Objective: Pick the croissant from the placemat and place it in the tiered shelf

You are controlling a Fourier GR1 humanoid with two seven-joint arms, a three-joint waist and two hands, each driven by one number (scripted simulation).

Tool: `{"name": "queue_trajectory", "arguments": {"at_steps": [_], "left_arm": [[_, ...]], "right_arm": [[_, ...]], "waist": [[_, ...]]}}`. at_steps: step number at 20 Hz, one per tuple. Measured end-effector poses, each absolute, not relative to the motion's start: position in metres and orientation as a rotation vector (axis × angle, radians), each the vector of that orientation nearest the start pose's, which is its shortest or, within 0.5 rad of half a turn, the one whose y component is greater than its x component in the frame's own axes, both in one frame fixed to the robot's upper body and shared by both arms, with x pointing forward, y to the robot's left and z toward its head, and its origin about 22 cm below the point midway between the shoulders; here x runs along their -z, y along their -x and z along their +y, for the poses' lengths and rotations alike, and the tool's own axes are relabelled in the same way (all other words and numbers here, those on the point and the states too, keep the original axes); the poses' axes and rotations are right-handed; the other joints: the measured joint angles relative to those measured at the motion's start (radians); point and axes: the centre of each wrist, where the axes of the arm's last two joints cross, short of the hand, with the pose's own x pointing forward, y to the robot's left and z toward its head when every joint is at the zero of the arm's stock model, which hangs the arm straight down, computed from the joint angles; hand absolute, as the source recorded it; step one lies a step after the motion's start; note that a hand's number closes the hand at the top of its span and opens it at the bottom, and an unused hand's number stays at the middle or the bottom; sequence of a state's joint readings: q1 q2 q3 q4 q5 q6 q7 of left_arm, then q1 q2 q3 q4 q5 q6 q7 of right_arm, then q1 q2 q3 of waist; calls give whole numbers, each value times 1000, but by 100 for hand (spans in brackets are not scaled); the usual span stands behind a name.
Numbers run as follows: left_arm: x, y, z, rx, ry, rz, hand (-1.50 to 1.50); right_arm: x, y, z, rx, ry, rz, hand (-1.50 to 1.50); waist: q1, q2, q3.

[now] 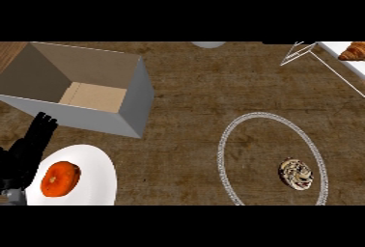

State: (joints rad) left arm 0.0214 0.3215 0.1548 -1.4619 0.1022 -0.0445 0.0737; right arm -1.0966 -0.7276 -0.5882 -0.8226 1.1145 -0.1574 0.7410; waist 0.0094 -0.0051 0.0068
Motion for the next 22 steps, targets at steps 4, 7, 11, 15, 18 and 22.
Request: {"name": "queue_trajectory", "arguments": {"at_steps": [4, 7, 11, 15, 18, 22], "left_arm": [[-10, -228, 354, 43, -266, -1376, 0], [-10, -227, 354, 33, -272, -1369, 0], [-9, -225, 358, 29, -275, -1364, 0], [-8, -221, 358, 18, -288, -1362, 0], [-6, -216, 363, 7, -303, -1358, 0], [-4, -211, 366, -6, -328, -1347, 0]], "right_arm": [[-339, -370, -428, 421, 1419, -1065, -150], [-354, -356, -426, 483, 1395, -1144, -150], [-371, -324, -428, 554, 1382, -1227, -150], [-397, -281, -423, 619, 1411, -1238, -150], [-414, -240, -422, 661, 1442, -1231, -150], [-428, -188, -418, 667, 1476, -1244, -150]], "waist": [[-7, -2, -2], [-12, -5, -2], [-23, -7, -3], [-34, -11, -4], [-49, -16, -4], [-70, -23, -4]]}}
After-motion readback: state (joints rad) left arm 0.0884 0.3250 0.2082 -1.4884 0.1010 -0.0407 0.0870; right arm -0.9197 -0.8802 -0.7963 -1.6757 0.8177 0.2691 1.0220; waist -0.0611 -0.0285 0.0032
